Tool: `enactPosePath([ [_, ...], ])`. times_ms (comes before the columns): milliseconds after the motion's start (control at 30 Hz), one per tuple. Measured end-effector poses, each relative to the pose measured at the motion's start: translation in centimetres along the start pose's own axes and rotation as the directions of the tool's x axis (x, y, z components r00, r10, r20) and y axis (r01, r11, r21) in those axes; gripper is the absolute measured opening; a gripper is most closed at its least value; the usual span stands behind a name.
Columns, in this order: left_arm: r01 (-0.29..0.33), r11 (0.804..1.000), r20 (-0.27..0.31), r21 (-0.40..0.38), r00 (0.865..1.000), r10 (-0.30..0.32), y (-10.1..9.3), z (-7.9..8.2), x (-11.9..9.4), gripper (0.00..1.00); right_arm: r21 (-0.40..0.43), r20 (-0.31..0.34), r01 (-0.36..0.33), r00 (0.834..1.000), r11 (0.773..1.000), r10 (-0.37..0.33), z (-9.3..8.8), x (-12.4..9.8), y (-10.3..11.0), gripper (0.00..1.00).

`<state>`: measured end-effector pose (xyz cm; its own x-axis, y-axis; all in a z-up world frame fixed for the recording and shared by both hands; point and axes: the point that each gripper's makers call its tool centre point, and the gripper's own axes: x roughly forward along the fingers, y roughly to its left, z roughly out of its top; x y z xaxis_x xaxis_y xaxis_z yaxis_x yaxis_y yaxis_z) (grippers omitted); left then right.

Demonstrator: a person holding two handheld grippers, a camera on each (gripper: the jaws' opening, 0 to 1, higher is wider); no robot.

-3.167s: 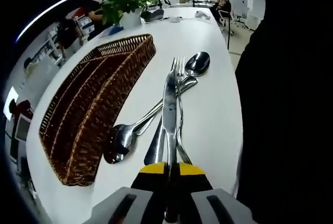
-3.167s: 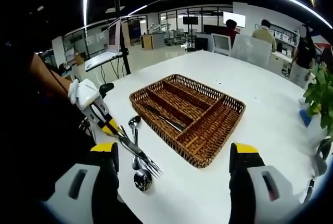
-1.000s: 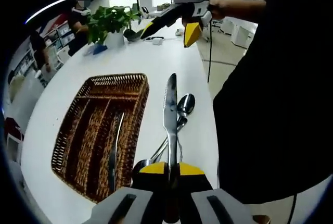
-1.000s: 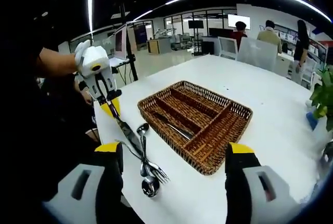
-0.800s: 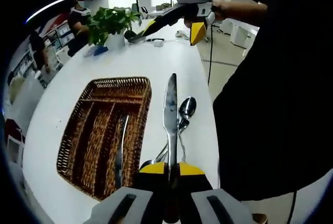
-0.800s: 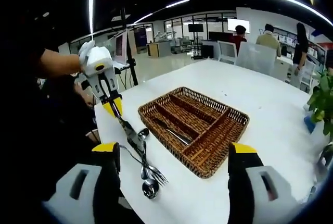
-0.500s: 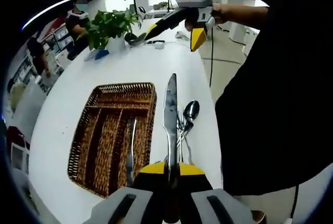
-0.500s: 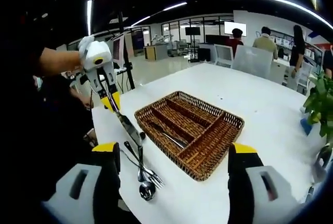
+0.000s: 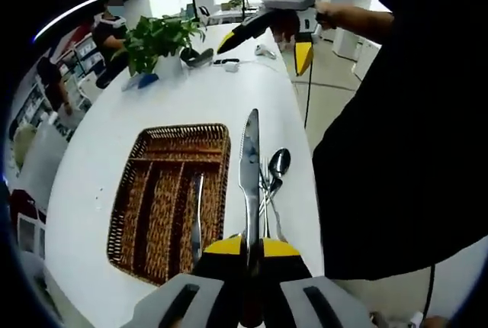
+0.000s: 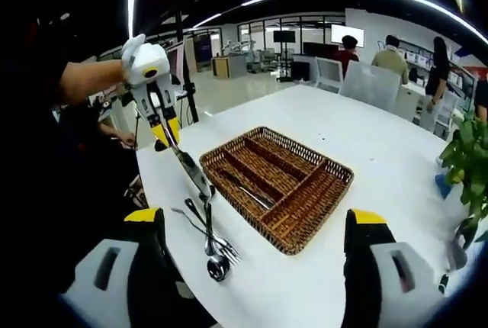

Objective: Arrange the knives, forks, and spoons in their matching storage slots by inserting each utensil handle-first until every utensil is classified and aligned in the correct compartment

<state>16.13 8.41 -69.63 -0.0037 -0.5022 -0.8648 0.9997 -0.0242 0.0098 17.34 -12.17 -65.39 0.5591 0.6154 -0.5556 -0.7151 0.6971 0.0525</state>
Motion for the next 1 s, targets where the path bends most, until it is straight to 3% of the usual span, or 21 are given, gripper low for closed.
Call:
enactPosePath([
  [433, 0.001, 1.0, 0.013, -0.002, 1.0, -0.001, 0.6, -0.2, 0.1, 0.03, 0.026, 0.014, 0.023, 1.0, 0.999, -0.024, -0.4, -0.4, -0.5, 0.99],
  [1000, -0.029, 1.0, 0.016, -0.003, 0.999, 0.029, 5.1, -0.9, 0.6, 0.03, 0.026, 0.004, 0.047, 0.999, 0.999, -0.047, -0.7, -0.7, -1.2, 0.99],
])
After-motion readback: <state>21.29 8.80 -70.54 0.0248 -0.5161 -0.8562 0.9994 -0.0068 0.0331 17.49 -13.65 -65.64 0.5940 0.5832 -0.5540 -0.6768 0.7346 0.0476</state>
